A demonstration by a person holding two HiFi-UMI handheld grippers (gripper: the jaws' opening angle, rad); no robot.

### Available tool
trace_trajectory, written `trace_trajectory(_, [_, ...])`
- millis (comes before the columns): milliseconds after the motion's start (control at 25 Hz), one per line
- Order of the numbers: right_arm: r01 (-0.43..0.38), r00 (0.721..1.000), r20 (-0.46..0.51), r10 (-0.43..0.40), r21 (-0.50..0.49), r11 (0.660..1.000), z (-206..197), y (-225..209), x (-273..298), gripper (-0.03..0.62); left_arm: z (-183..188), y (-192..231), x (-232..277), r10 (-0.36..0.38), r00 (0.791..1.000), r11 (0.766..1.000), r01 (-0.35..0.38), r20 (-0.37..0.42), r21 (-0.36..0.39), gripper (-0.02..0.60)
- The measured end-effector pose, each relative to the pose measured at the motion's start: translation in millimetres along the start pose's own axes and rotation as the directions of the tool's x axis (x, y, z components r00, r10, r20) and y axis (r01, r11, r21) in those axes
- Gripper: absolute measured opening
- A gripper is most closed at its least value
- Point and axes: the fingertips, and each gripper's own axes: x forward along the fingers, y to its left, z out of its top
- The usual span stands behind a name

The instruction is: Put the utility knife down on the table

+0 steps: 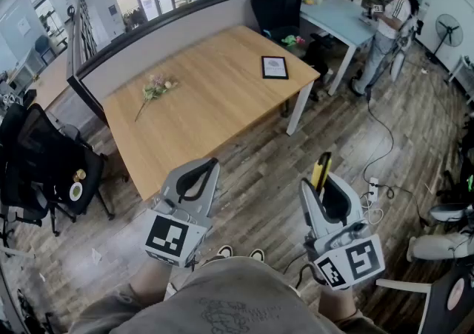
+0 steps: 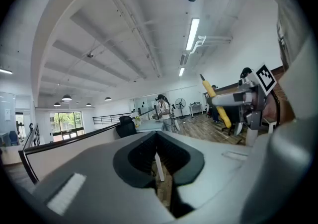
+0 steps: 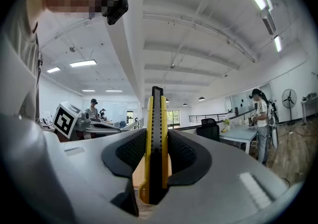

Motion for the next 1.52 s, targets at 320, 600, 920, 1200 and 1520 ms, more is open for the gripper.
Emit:
trace_trajectory(320, [-0.004,1.0,-0.02,0.005,0.007,1.0,-11.4,-13.1,-16.0,0.137,-5.1,-9.7,3.4,0.055,0.998,0.998,-0.055,-0.031,-0.019,-0.001])
trace_trajectory(600, [0.005,0.998,-0.062,-0.002,0.033,0.999,-33.4,-37.6,-35.6,0.137,-1.4,-25.4,8.2,0.11,0.994,0.994,-0.11,-0.027,0.006,0.0])
trace_trajectory(920, [0.009,0.998,-0.06,-0.007,0.047,0.999,-39.9,-49.2,-48.2,0.137,0.9,-42.2,23.2,0.079,0.997,0.997,-0.078,0.01,-0.012,0.0])
trace_trajectory(1200, [0.035,0.996,-0.078,-0.031,0.039,0.999,-49.6,-69.4,-32.0,0.137,-9.5,-37.7,47.8,0.062,0.998,0.998,-0.062,0.001,-0.027,0.0])
trace_trajectory(1520, [0.04,0.994,-0.1,-0.035,0.055,0.998,-56.2,-96.2,13.4,0.137,-17.8,-11.8,85.5,0.038,0.999,0.998,-0.039,-0.029,-0.039,0.0])
